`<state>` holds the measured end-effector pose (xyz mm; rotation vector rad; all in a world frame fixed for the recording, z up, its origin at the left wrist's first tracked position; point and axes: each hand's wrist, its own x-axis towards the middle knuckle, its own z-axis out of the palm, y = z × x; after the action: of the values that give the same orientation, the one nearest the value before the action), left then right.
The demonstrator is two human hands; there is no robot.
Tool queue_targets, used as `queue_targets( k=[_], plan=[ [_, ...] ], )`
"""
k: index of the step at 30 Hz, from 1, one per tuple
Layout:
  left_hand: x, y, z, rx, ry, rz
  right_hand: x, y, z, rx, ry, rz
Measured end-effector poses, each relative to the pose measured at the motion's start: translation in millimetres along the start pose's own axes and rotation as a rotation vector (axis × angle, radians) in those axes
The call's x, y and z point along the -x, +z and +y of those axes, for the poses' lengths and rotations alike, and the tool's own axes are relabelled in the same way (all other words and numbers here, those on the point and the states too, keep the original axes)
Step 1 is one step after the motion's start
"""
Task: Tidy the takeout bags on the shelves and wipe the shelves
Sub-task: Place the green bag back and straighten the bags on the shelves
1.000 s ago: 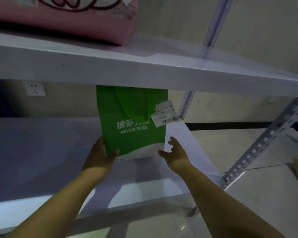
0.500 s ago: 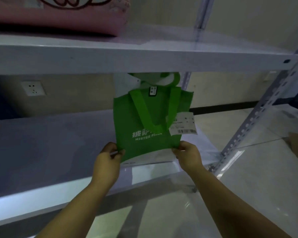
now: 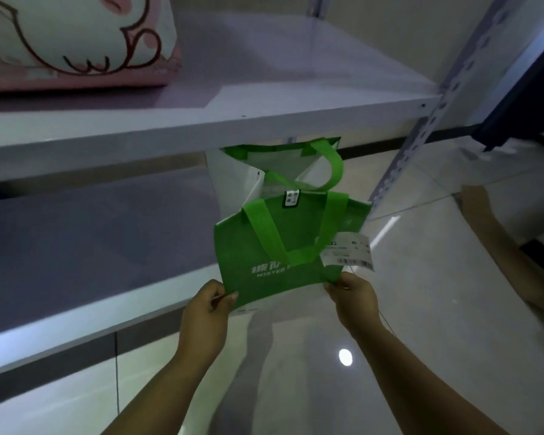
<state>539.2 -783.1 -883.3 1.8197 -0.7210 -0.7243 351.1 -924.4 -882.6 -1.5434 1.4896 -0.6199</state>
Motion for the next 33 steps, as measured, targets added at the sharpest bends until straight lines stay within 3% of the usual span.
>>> queue_targets(
  k=[17, 25, 33],
  plan=[
    [159, -21, 172, 0.098, -0.488, -0.233, 153, -182, -98, 0.185, 0.328, -0.031],
    [186, -28, 250, 0.007, -0.407, -0.269, 189, -246, -141, 0.102, 0.376, 0.015],
    [215, -29, 335, -0.015, -0.29, -0.116, 180, -301, -202, 0.002, 0.248, -0.044]
  ],
)
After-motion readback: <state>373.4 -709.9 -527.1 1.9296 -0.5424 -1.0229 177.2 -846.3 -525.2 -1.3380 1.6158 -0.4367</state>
